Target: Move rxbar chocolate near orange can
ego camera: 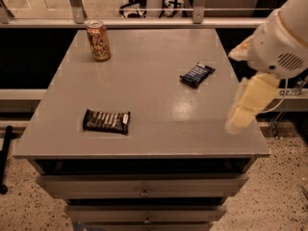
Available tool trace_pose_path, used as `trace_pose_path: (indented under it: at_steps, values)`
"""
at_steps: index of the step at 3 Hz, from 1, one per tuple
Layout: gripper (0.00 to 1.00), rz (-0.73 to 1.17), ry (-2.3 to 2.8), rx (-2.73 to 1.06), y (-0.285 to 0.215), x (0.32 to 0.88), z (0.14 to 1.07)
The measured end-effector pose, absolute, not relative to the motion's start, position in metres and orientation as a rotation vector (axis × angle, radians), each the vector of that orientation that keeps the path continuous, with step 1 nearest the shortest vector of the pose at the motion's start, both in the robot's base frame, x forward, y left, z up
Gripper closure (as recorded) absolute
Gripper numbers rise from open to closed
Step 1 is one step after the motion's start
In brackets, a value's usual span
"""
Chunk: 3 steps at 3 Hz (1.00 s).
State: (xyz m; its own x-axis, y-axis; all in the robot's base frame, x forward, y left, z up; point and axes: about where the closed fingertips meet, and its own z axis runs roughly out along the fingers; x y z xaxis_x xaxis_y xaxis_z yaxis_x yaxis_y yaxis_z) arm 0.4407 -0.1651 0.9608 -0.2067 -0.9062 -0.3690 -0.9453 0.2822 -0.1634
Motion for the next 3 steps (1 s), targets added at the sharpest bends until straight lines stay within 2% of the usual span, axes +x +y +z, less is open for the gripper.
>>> trace_pose_path:
  at_steps: [1, 3]
  values:
    - [0.0, 0.354, 2.115, -1.619, -0.11, 0.435, 0.946]
    - [0.0, 0.605, 2.034, -1.574, -0.02, 0.437, 0.927]
